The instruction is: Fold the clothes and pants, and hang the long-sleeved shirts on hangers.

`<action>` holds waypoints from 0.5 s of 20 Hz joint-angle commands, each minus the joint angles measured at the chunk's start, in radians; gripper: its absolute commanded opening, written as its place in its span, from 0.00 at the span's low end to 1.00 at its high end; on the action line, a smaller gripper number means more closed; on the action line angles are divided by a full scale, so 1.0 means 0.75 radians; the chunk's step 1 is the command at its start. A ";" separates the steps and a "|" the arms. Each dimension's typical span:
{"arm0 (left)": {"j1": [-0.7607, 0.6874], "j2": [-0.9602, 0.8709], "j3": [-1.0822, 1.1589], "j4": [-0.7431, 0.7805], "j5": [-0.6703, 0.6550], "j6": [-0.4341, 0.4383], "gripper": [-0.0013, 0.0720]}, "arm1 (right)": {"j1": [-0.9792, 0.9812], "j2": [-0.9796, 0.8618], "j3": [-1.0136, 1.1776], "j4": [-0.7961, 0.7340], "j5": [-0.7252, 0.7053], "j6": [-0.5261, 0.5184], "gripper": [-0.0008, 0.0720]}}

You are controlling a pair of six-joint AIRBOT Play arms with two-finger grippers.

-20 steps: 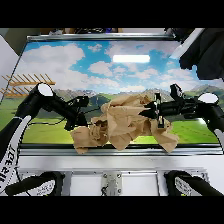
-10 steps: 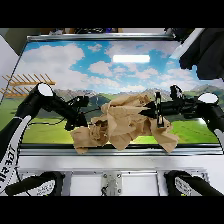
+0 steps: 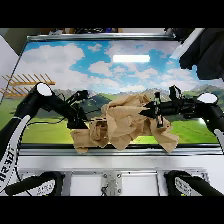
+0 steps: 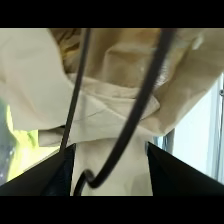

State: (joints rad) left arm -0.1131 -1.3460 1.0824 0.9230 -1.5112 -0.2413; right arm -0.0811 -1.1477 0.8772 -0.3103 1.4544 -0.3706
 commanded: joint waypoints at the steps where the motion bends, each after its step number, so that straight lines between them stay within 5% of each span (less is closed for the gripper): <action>1: 0.074 0.005 0.000 0.002 0.007 -0.193 0.63 | -0.001 0.002 0.001 0.001 0.005 0.027 0.03; 8: 0.349 0.208 0.000 0.002 0.222 -0.535 0.63 | -0.001 0.012 0.001 0.004 -0.001 0.058 0.03; 10: 0.421 0.286 -0.001 0.004 0.239 -0.768 0.63 | -0.006 0.025 0.001 0.026 -0.001 0.086 0.03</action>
State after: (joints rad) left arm 0.1261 -1.2037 1.0824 0.9230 -1.3861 -0.6067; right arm -0.0822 -1.1385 0.8772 -0.3061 1.4570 -0.3305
